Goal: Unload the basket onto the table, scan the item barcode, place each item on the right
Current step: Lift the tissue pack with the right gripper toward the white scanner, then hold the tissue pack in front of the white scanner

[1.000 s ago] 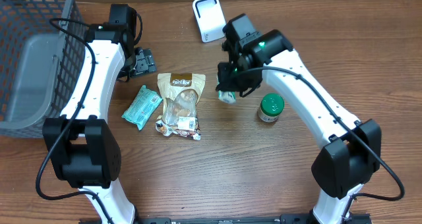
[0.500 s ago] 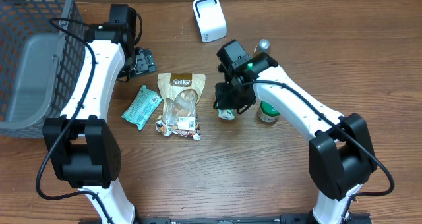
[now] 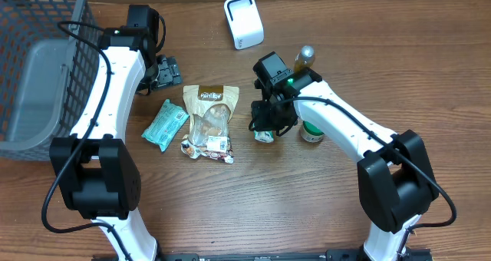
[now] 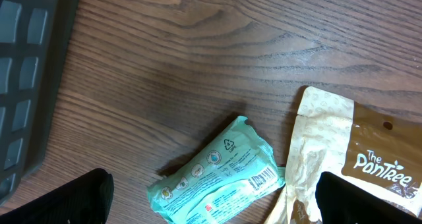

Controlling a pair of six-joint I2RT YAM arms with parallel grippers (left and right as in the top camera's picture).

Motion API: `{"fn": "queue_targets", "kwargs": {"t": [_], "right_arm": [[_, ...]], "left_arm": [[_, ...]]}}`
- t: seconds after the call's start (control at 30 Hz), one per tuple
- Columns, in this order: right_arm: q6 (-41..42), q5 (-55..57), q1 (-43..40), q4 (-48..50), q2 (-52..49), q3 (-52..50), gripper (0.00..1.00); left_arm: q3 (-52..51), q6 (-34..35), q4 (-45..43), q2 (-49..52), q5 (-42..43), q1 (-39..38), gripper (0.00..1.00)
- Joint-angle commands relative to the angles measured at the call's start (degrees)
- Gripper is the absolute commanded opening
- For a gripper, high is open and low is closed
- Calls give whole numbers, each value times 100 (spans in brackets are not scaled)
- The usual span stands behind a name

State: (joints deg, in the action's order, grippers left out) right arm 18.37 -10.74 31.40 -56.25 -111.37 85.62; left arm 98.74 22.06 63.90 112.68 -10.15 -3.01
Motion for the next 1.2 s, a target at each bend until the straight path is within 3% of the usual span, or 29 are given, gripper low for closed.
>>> {"fn": "queue_targets", "kwargs": {"t": [0.0,0.17,0.27,0.37,0.57,1.17], "right_arm": [[-24,-258,-85,-179,70,866,4],[-11,-885,-304,-1224,70,2914,3],[286,-892,-551,-1792,70,4739,3],[284,-887,-664,-1718,70,5504,3],[282,-879,-728,-1040,-94,5506,4],[610,-911,-1027,1331,-2090,5499,4]], "left_arm": [[109,-87,15,44,-76,-7,100],[109,-87,15,44,-76,-7,100],[109,-87,15,44,-76,-7,100],[109,-87,15,44,-76,-7,100],[109,-87,15,44,-76,-7,100],[109,-87,15,44,-76,-7,100]]}}
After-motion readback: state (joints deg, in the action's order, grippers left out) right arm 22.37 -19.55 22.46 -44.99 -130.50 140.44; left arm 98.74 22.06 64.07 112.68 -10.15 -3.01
